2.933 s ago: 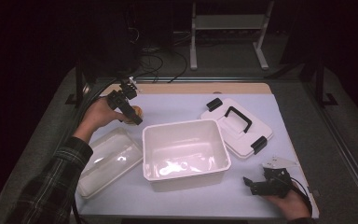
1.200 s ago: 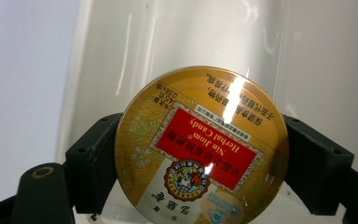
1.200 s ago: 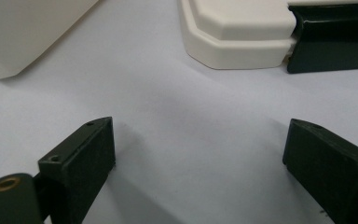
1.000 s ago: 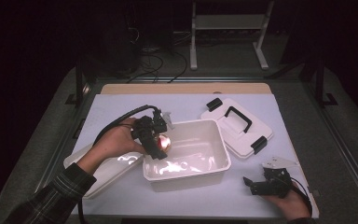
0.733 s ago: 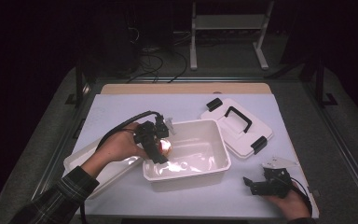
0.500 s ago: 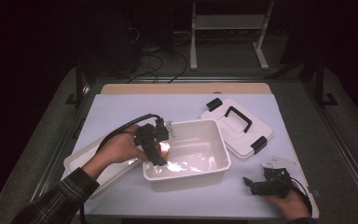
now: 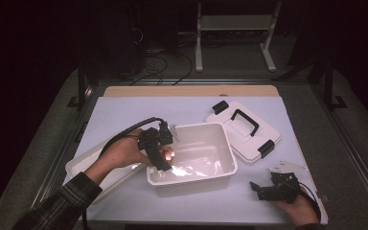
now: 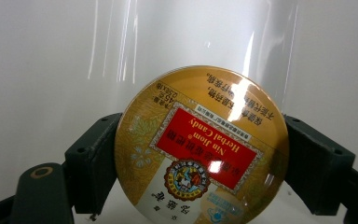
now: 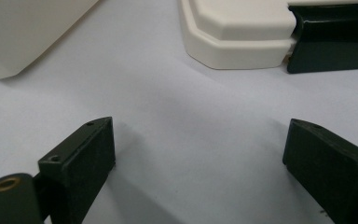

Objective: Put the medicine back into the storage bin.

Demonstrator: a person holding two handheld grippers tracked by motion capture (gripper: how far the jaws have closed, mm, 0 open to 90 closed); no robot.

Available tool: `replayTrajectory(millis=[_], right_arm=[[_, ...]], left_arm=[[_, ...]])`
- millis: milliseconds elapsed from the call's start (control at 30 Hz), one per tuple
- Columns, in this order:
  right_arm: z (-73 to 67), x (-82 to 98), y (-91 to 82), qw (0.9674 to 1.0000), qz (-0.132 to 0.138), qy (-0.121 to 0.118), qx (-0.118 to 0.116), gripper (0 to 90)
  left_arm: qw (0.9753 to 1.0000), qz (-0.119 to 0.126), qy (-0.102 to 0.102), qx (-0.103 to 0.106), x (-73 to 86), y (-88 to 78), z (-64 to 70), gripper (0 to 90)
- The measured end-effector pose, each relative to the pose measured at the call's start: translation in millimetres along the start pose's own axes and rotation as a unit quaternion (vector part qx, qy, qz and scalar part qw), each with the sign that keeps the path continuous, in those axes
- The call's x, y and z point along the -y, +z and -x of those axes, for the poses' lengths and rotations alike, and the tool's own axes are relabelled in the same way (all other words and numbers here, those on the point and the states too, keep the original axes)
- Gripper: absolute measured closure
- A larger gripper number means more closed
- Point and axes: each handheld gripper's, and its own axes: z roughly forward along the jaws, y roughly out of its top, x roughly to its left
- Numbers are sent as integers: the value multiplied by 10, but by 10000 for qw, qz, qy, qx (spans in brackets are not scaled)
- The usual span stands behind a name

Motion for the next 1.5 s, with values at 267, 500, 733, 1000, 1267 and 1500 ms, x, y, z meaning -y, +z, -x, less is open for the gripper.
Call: replayTrajectory(millis=[267,500,733,1000,1267,1500], right_arm=[[0,0,0,10000,-1,2,-1,86],[1,0,1,10000,7,-8,2,86],[1,0,1,10000,7,-6,7,86],[1,0,1,10000,7,-5,6,86],[1,0,0,10000,-1,-17,4,86],[1,1,1,10000,6,-19,7,86]], left_arm=[[10000,85,-22,15,17,-33,-12,174],[9995,297,-54,22,39,-189,2,174],[9981,604,-151,6,127,-491,-2,174],[9964,758,-361,-130,324,-726,-47,175],[9939,799,-699,-298,618,-819,-119,179],[9903,750,-1088,-433,931,-757,-203,202]])
